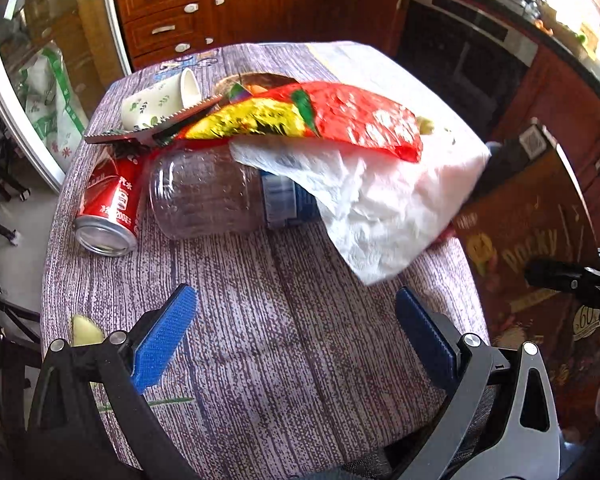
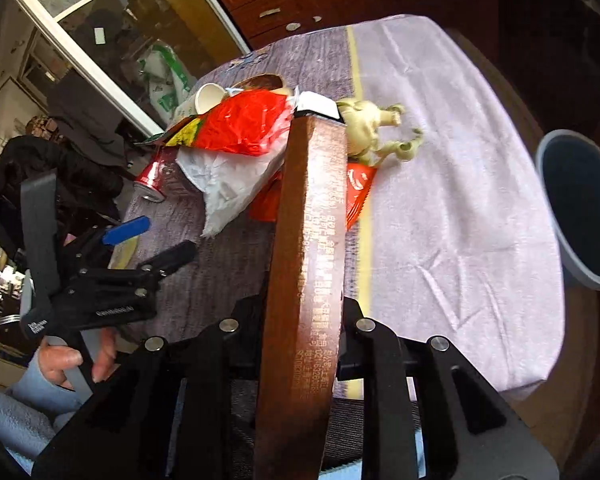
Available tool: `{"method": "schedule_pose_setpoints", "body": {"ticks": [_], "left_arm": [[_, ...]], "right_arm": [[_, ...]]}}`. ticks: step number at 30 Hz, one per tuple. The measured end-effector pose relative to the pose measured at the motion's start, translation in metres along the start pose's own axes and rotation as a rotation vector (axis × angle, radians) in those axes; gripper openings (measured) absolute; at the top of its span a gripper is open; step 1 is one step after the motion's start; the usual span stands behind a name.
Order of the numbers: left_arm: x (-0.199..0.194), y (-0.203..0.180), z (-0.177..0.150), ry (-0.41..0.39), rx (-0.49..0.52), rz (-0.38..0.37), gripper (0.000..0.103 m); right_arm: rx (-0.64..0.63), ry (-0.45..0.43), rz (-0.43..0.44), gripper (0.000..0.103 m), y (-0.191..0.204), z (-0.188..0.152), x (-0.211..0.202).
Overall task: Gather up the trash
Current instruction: 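Grasp the brown Pocky box with the right tool while the left tool reaches for the red wrapper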
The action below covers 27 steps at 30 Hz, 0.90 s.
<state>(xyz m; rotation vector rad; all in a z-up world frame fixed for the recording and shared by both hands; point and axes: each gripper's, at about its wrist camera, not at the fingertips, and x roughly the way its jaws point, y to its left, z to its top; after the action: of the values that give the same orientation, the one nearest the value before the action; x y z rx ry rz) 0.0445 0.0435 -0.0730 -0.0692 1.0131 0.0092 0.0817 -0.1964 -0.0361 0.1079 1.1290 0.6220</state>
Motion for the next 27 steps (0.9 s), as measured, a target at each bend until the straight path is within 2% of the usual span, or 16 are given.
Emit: {"method": "schedule_pose_setpoints", "body": {"ticks": [2,4,6,9,13,15,19,22,27], "left_arm": [[-0.001,-0.003,0.002,-0.002,0.009,-0.015,0.1],[0.0,-0.009,0.01,-0.005,0.052,0.01,0.1],[-0.007,-0.006,0.024,-0.038,0.066,0.043,0.1],[-0.02,0.005,0.047,-0.097,0.093,0.048,0.1],[-0.024,-0.005,0.067,-0.158,0.239,0.091,0.098],[-0.015,-0.013,0.073,-0.129,0.335,0.126,0.085],[-0.002,-0.012,0.074,-0.077,0.417,0.141,0.08],[0.012,-0.01,0.066,-0.036,0.432,0.143,0.079],[0.025,-0.012,0.069,-0.023,0.421,0.161,0.079]], "right_arm": [[0.016,-0.014,-0.038,0.021,-0.009,0.0,-0.005],[0.037,-0.029,-0.062,0.021,-0.016,0.001,-0.008],[0.046,-0.048,-0.076,0.021,-0.021,0.003,-0.012],[0.047,-0.063,-0.091,0.021,-0.026,0.005,-0.017],[0.076,-0.074,-0.08,0.021,-0.035,0.005,-0.021],[0.103,-0.075,-0.07,0.021,-0.04,0.005,-0.022],[0.136,-0.078,-0.056,0.021,-0.05,0.0,-0.026],[0.157,-0.072,-0.042,0.021,-0.053,-0.001,-0.024],[0.156,-0.057,-0.029,0.021,-0.051,-0.004,-0.026]]}}
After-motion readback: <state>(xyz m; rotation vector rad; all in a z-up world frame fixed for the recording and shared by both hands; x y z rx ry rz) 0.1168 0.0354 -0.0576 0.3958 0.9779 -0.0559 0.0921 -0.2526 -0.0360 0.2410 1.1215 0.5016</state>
